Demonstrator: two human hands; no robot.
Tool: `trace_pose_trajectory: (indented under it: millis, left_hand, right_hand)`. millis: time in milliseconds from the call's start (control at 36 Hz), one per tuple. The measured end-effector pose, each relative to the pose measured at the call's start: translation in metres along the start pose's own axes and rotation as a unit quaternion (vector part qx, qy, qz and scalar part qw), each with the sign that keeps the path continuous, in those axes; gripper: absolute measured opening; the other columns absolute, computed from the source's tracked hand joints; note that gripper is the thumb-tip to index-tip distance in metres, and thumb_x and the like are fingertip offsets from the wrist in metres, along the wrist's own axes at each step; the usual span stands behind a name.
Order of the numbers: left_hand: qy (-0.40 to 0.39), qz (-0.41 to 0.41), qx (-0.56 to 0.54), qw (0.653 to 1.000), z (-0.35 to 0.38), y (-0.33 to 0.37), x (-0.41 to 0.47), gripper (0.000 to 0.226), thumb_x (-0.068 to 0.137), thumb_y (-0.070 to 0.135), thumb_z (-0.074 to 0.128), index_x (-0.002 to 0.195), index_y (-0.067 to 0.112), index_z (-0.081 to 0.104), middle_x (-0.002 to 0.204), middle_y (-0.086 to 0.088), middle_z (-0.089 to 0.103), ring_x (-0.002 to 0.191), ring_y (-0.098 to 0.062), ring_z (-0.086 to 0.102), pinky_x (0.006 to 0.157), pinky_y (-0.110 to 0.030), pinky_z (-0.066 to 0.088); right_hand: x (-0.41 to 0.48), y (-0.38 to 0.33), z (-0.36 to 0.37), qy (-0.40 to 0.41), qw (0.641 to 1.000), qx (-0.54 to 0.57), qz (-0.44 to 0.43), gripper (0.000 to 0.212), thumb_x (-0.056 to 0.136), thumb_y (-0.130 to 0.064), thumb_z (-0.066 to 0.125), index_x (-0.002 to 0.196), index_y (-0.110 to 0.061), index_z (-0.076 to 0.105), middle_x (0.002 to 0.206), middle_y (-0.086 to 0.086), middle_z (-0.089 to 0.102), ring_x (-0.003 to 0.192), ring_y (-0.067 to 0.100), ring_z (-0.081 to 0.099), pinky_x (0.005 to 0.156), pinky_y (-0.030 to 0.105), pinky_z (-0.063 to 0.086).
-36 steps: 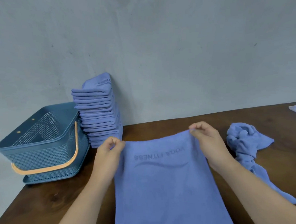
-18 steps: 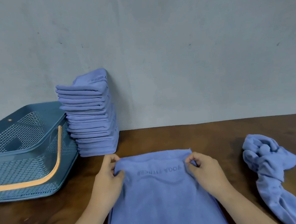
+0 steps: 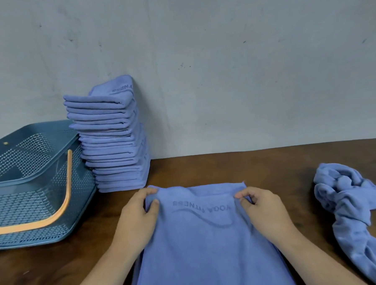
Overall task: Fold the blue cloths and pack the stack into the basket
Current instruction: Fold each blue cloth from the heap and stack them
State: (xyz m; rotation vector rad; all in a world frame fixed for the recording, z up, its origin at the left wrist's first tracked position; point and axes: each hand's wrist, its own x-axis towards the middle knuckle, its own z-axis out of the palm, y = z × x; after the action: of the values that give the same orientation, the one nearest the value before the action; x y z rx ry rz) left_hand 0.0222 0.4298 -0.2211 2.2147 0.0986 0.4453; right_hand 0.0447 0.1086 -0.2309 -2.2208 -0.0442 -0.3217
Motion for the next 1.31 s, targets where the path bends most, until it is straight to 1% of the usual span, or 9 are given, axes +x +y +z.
trace_pose_trajectory:
  millis: [111, 278, 417, 528, 611, 722, 1000, 1222, 1306]
  left_hand:
    - [-0.044, 0.028, 0.053, 0.997, 0.007, -0.014, -0.001, 0.041, 0.099, 0.013, 0.061, 0.138, 0.027, 0.061, 0.141, 0.012, 0.061, 0.133, -0.009, 0.055, 0.110, -0.024, 0.039]
    - [-0.057, 0.046, 0.119, 0.990, 0.008, -0.014, -0.003, 0.044, 0.100, 0.011, 0.056, 0.141, 0.027, 0.059, 0.140, 0.009, 0.059, 0.127, -0.014, 0.053, 0.108, -0.031, 0.043]
    - [-0.061, 0.045, 0.123, 0.990, 0.008, -0.017, -0.002, 0.044, 0.100, 0.011, 0.055, 0.141, 0.028, 0.060, 0.143, 0.011, 0.059, 0.126, -0.012, 0.053, 0.104, -0.025, 0.041]
    - [-0.037, 0.023, 0.065, 0.997, 0.006, -0.010, -0.002, 0.047, 0.101, 0.010, 0.056, 0.145, 0.026, 0.059, 0.145, 0.013, 0.057, 0.136, -0.011, 0.052, 0.108, -0.019, 0.035]
    - [-0.008, 0.010, 0.020, 1.000, -0.001, -0.005, 0.002, 0.054, 0.105, 0.019, 0.058, 0.158, 0.025, 0.047, 0.156, 0.014, 0.048, 0.146, -0.010, 0.042, 0.119, -0.024, 0.028]
    - [-0.101, -0.014, 0.215, 0.971, 0.003, -0.008, 0.001, 0.059, 0.109, 0.044, 0.039, 0.166, 0.035, 0.025, 0.171, 0.016, 0.027, 0.158, -0.008, 0.022, 0.131, -0.046, 0.010]
    - [-0.142, -0.010, 0.265, 0.954, -0.002, -0.006, -0.017, 0.058, 0.111, 0.050, 0.023, 0.168, 0.038, 0.017, 0.174, 0.021, 0.014, 0.161, -0.002, 0.003, 0.132, -0.047, 0.003]
    - [-0.143, -0.008, 0.268, 0.953, -0.006, -0.005, -0.025, 0.057, 0.111, 0.049, 0.024, 0.166, 0.040, 0.019, 0.173, 0.021, 0.016, 0.160, -0.002, 0.004, 0.132, -0.047, 0.004]
    - [-0.147, -0.007, 0.276, 0.950, -0.006, -0.005, -0.025, 0.058, 0.110, 0.050, 0.023, 0.167, 0.039, 0.017, 0.173, 0.020, 0.015, 0.161, -0.002, 0.003, 0.132, -0.047, 0.004]
  right_hand:
    - [0.000, 0.000, 0.002, -0.002, 1.000, 0.012, 0.000, 0.027, 0.094, -0.010, 0.066, 0.091, -0.033, 0.078, 0.072, -0.025, 0.067, 0.071, -0.006, 0.062, 0.062, 0.012, 0.043]
    - [0.003, -0.010, -0.003, 0.070, 0.994, 0.066, -0.047, 0.029, 0.097, -0.007, 0.062, 0.097, -0.033, 0.076, 0.090, -0.021, 0.072, 0.081, 0.005, 0.067, 0.073, 0.021, 0.050]
    - [0.010, 0.005, 0.005, -0.039, 0.976, -0.205, -0.053, 0.037, 0.102, -0.024, 0.050, 0.133, -0.038, 0.064, 0.133, -0.021, 0.059, 0.121, 0.013, 0.053, 0.097, 0.035, 0.045]
    - [0.009, 0.004, 0.008, -0.046, 0.968, -0.245, -0.035, 0.042, 0.105, -0.030, 0.045, 0.144, -0.037, 0.057, 0.149, -0.021, 0.050, 0.134, 0.010, 0.045, 0.104, 0.035, 0.041]
    - [0.009, 0.006, 0.009, -0.042, 0.969, -0.240, -0.035, 0.042, 0.104, -0.031, 0.045, 0.144, -0.038, 0.058, 0.149, -0.021, 0.050, 0.134, 0.010, 0.045, 0.106, 0.036, 0.042]
    - [0.008, 0.008, 0.010, -0.037, 0.968, -0.244, -0.041, 0.041, 0.104, -0.031, 0.046, 0.143, -0.038, 0.058, 0.150, -0.020, 0.050, 0.133, 0.010, 0.046, 0.104, 0.036, 0.043]
    - [-0.014, -0.001, -0.001, -0.051, 0.946, -0.315, -0.052, 0.047, 0.109, -0.037, 0.032, 0.154, -0.041, 0.045, 0.157, -0.023, 0.041, 0.140, 0.008, 0.041, 0.105, 0.032, 0.041]
    - [-0.003, 0.004, -0.005, 0.023, 0.976, -0.208, -0.066, 0.023, 0.100, -0.030, 0.053, 0.109, -0.041, 0.070, 0.098, -0.024, 0.062, 0.098, 0.010, 0.054, 0.083, 0.037, 0.050]
    - [0.003, 0.006, 0.001, 0.012, 0.983, -0.173, -0.058, 0.028, 0.102, -0.029, 0.052, 0.122, -0.040, 0.068, 0.112, -0.025, 0.064, 0.102, 0.009, 0.054, 0.086, 0.037, 0.052]
